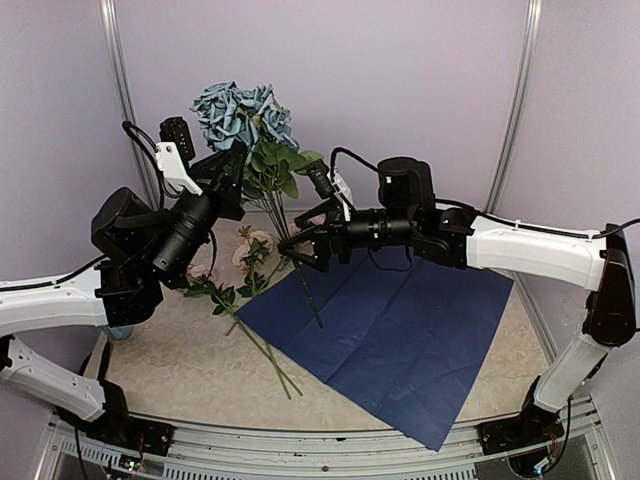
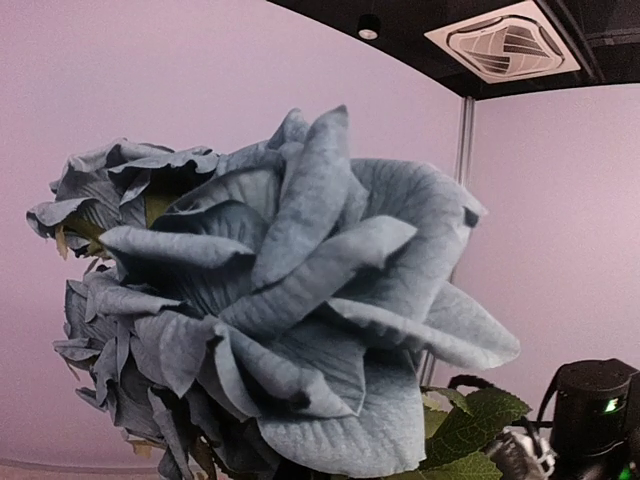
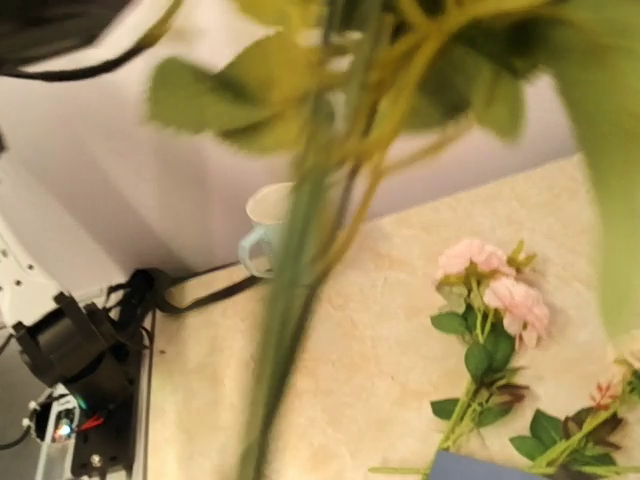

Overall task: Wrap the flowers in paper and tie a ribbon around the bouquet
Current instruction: Pass from the left arm to the right, then place the fake flower on the flattened wrapping paper.

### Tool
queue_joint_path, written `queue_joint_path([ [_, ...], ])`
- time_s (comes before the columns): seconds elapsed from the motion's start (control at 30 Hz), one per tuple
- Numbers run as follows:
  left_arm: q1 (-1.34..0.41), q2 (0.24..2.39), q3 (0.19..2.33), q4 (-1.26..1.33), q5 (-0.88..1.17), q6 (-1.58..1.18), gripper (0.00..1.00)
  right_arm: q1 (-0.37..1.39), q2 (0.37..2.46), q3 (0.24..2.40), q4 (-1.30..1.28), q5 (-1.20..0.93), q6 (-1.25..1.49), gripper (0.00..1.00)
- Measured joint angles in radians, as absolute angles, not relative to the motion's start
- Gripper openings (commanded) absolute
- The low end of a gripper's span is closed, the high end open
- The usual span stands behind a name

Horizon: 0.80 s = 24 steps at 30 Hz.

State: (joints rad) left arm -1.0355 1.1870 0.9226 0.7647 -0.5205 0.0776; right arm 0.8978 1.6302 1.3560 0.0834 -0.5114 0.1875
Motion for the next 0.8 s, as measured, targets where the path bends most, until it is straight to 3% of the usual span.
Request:
queue_joint_path([
  [0.03, -1.04, 1.194, 0.923, 0.769, -0.51, 0.067, 0.0, 0.9, 1.645, 1.36, 0.084, -0.508, 0.189, 0.87],
  [0.17, -1.045, 1.212, 0.922, 0.778, -0.476, 0.022, 0.0, 0.9, 1.681, 1.353, 0.096, -0.494, 0.212, 0.1],
  [0.2, -1.045, 1.213, 0.922, 0.779, -0.473, 0.014, 0.0, 0.9, 1.682, 1.348, 0.101, -0.49, 0.218, 0.0],
  [0.23, -1.045, 1.213, 0.922, 0.78, -0.471, 0.003, 0.01, 0.9, 1.682, 1.341, 0.107, -0.482, 0.227, 0.0],
  [0.27, -1.045, 1.213, 0.922, 0.781, -0.47, 0.0, 0.24, 0.9, 1.681, 1.335, 0.114, -0.471, 0.234, 0.0],
  [0.3, -1.045, 1.213, 0.922, 0.78, -0.47, -0.003, 0.56, 0.9, 1.678, 1.325, 0.128, -0.454, 0.241, 0.0],
  [0.33, -1.045, 1.216, 0.922, 0.774, -0.471, -0.005, 0.81, 0.9, 1.669, 1.312, 0.134, -0.431, 0.252, 0.0],
  [0.37, -1.044, 1.221, 0.924, 0.77, -0.474, -0.006, 0.93, 0.901, 1.659, 1.301, 0.131, -0.411, 0.262, 0.0],
  [0.43, -1.044, 1.235, 0.939, 0.745, -0.49, -0.01, 0.99, 0.896, 1.634, 1.275, 0.112, -0.352, 0.297, 0.0],
  [0.8, -0.925, 1.3, 0.947, 0.429, -0.587, -0.149, 0.99, 0.646, 1.649, 1.187, -0.142, 0.023, 0.399, 0.0],
])
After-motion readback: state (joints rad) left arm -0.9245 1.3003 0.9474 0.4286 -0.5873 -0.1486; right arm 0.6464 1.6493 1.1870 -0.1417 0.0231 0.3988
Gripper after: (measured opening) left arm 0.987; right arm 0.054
